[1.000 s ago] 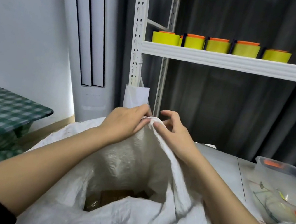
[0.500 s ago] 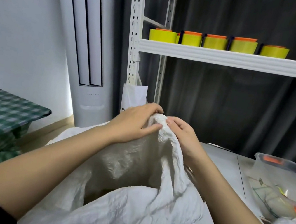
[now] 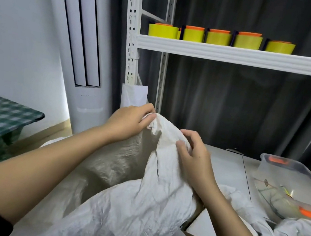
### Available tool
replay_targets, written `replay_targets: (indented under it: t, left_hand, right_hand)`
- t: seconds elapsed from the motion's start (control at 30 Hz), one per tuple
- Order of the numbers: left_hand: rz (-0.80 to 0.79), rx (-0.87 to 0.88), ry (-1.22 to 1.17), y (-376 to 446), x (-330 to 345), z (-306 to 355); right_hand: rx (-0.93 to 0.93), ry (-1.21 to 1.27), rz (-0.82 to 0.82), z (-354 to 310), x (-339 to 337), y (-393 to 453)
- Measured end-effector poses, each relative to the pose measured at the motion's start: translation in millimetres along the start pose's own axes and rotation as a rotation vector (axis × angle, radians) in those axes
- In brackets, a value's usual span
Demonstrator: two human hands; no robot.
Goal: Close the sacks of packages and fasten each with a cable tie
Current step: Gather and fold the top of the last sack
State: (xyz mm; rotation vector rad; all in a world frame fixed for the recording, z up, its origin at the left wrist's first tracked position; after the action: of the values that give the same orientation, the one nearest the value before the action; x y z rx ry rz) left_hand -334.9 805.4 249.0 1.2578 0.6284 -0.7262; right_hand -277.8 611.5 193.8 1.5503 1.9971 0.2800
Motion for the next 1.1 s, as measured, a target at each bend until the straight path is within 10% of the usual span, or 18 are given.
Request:
replay_targets:
  t: [0.37,0.5,0.67,0.83,0.93,1.1]
  left_hand:
    - [0.101,0.335,-0.111,-5,3,52]
    - [0.241,0.330,0.132,0,6,49]
    - [-0.021,0.139,0.085,16,1,53]
    - [-0.217,-0.030,-0.205,26,-7,42]
    - [-0.078,0.214,-0.122,17,-5,49]
    - [0.030,0.287,-0.236,2,9,62]
  right_hand:
    - [0.361,0.864,-0.242,-26,-11,21]
    - [0.131,0.276,-0.020,-29,-17,7]
    - [-0.058,-0.403,0.102,-32,-24,-11]
    - [0.048,0.399,0.048,-16,-27,-3]
    - [0.336,0.792,-0.061,-11,-27,3]
    - [0.423,0.934,-0.205,-10,-26,6]
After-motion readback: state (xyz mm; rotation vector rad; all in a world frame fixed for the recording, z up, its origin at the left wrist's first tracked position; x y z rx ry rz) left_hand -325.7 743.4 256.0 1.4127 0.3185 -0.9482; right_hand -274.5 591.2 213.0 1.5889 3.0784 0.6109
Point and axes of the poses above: each hand's wrist, its own y-axis towards the middle knuckle, its own x-axis out of the palm, z = x × y, the point moved 2 cm from there along y, towards the middle knuckle, and after that the axes turned 8 degrees about z, right-handed, at the moved point
